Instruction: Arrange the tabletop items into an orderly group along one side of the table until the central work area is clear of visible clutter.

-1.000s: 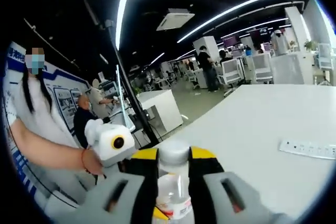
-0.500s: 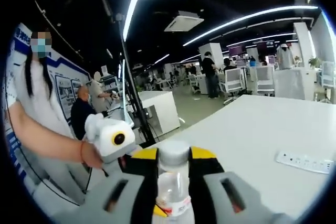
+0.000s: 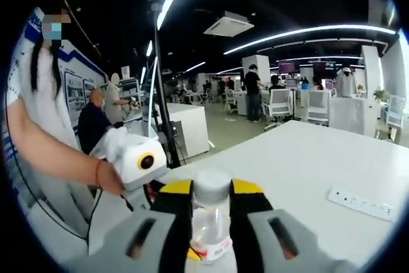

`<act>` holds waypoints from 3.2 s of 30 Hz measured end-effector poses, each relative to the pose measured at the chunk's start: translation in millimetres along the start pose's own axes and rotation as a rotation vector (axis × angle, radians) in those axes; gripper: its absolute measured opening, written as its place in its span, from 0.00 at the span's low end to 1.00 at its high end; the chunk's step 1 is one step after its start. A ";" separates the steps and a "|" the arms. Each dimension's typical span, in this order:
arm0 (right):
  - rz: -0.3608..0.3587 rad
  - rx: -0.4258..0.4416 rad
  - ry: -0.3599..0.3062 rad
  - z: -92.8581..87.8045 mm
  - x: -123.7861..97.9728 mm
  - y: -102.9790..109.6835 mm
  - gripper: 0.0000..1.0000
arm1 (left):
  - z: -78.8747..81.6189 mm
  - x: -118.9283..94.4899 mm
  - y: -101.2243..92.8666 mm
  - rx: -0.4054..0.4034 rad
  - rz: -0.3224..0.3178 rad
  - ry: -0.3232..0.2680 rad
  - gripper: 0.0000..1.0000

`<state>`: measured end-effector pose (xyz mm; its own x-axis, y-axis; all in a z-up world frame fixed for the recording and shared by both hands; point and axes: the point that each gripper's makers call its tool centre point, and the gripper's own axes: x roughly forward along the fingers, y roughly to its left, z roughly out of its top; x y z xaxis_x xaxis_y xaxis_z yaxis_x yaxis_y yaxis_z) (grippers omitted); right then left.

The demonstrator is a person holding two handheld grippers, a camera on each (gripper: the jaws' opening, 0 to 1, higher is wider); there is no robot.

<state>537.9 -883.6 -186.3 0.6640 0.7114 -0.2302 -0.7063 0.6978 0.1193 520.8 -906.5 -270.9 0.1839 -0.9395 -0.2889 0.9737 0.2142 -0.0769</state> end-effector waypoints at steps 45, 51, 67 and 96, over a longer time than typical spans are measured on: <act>-0.054 -0.177 0.082 -22.5 -9.3 19.9 0.19 | -16.6 2.8 -12.6 0.023 -0.015 -0.022 0.35; -0.080 -0.193 0.088 -23.7 -10.9 22.9 0.19 | -16.4 1.1 -15.9 0.015 -0.038 -0.027 0.34; -0.107 -0.220 0.087 -25.4 -14.9 25.5 0.19 | -16.4 0.8 -21.2 -0.025 -0.032 -0.039 0.38; -0.133 -0.199 0.079 -30.2 -22.2 21.1 0.20 | -25.5 -16.8 -33.9 -0.155 0.117 0.006 0.69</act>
<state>500.8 -887.1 -207.8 0.7389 0.6000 -0.3066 -0.6534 0.7493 -0.1083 481.2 -891.2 -287.8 0.2933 -0.9044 -0.3100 0.9132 0.3609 -0.1889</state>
